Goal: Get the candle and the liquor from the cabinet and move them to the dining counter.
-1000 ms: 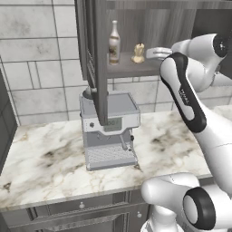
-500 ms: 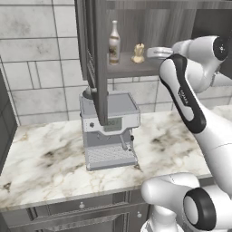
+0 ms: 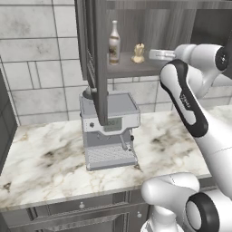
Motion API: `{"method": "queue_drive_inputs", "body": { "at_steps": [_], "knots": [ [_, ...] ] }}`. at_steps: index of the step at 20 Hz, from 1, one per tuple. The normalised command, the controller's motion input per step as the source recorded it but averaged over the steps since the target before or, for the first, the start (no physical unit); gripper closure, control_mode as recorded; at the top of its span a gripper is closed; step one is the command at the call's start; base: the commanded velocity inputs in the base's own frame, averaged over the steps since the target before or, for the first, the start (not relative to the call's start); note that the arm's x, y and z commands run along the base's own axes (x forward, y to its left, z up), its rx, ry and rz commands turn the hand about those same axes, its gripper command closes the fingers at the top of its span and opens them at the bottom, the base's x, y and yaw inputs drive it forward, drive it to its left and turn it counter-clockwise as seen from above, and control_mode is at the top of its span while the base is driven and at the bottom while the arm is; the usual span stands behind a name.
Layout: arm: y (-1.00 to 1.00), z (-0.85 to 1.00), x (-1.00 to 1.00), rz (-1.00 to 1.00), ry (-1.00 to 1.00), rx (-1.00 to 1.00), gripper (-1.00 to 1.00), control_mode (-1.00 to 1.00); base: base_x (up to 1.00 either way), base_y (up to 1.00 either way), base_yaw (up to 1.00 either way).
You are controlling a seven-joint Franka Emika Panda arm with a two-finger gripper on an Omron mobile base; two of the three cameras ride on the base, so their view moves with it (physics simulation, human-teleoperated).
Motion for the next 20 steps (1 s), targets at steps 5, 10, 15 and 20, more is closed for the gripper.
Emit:
{"method": "queue_drive_inputs", "body": {
  "at_steps": [5,10,15,20],
  "knots": [
    [0.0,0.0,0.07,0.0,-0.02,-0.01,-1.0,-1.0,0.0,0.0,0.0],
    [-0.01,0.0,0.18,0.0,0.0,0.0,-1.0,-1.0,0.0,0.0,0.0],
    [-0.05,0.0,0.26,0.0,0.0,0.0,-1.0,-1.0,0.0,0.0,0.0],
    [-0.01,0.02,0.26,-0.03,0.03,-0.03,-1.0,-1.0,0.0,0.0,0.0]
  ]
}}
